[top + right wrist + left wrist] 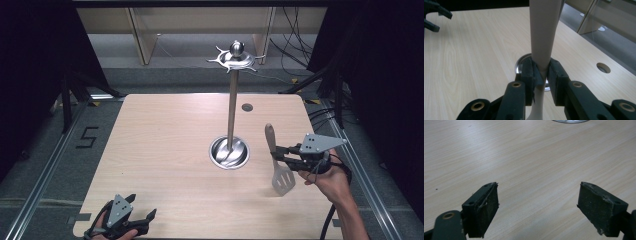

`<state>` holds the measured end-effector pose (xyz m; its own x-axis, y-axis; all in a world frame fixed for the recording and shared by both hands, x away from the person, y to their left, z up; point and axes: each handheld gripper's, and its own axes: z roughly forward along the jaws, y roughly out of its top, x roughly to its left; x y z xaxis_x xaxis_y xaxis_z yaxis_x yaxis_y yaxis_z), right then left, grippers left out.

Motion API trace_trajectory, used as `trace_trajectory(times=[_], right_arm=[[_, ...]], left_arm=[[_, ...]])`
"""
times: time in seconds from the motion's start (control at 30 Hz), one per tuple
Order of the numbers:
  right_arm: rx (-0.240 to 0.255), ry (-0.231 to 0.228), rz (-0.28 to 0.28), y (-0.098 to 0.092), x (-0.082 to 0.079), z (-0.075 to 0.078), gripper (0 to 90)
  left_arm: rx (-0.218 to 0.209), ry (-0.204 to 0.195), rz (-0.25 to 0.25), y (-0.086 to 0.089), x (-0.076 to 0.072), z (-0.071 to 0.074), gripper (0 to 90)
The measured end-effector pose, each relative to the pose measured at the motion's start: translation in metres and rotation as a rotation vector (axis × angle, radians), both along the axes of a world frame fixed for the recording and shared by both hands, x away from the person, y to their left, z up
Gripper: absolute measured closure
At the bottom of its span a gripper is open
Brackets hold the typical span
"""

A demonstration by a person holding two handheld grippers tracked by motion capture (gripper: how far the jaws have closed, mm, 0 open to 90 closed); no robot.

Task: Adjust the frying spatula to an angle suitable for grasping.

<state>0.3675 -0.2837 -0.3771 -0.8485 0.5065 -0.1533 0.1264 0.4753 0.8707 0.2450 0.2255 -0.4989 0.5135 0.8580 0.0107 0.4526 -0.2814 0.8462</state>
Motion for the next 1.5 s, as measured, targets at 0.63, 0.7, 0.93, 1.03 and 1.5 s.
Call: trace_trajectory(times=[0.63,0.7,0.93,1.03,1.5], right_arm=[[0.138,-0.047,0.025,0.01,0.004,0.019,76.6],[0.145,-0.036,0.027,0.013,0.004,0.024,76.5],[0.161,-0.042,0.038,0.018,0.01,0.033,76.5],[0.164,-0.05,0.02,0.021,0.011,0.035,76.5],[0.153,-0.067,0.022,0.03,0.021,0.055,76.5]], left_arm=[[0.031,-0.005,-0.008,0.003,0.0,0.002,15.9],[0.021,0.001,0.007,0.003,-0.001,0.001,15.9],[0.023,0.0,0.004,0.004,-0.001,0.001,15.9],[0.018,-0.003,0.003,0.004,-0.001,0.001,15.9],[0.032,-0.003,0.002,0.005,-0.002,0.002,15.9]])
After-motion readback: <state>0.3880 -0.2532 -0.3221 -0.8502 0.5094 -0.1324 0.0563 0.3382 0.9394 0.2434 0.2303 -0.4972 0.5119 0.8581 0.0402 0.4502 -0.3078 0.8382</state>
